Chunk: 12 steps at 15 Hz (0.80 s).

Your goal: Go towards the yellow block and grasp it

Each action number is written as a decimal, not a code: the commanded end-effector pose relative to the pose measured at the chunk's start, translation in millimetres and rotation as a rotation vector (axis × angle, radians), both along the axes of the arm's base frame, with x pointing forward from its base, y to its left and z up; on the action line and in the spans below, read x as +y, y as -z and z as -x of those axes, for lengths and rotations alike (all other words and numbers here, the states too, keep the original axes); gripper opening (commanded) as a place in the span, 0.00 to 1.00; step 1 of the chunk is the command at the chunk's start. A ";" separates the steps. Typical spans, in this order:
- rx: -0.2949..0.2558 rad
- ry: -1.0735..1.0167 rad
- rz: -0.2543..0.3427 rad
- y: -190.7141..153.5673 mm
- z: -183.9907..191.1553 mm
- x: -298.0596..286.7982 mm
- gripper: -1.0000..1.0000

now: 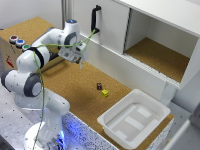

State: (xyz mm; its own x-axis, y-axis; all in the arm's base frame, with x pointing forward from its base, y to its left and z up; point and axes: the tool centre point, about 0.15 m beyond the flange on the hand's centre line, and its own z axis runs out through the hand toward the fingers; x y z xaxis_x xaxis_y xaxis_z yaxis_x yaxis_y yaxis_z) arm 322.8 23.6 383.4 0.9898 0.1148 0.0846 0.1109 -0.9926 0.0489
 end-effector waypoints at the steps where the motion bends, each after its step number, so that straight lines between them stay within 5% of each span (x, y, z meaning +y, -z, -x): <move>1: 0.026 0.047 0.001 12.0 -27.0 -85.6 1.00; 7: -0.019 -0.028 0.018 30.3 -28.1 -142.1 1.00; 12: 0.020 -0.105 -0.016 65.3 -30.3 -168.1 1.00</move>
State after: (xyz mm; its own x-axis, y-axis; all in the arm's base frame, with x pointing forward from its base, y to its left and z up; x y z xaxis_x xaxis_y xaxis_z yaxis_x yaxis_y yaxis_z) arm 338.7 -107.9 356.1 0.9865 0.1408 0.0832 0.1363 -0.9890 0.0579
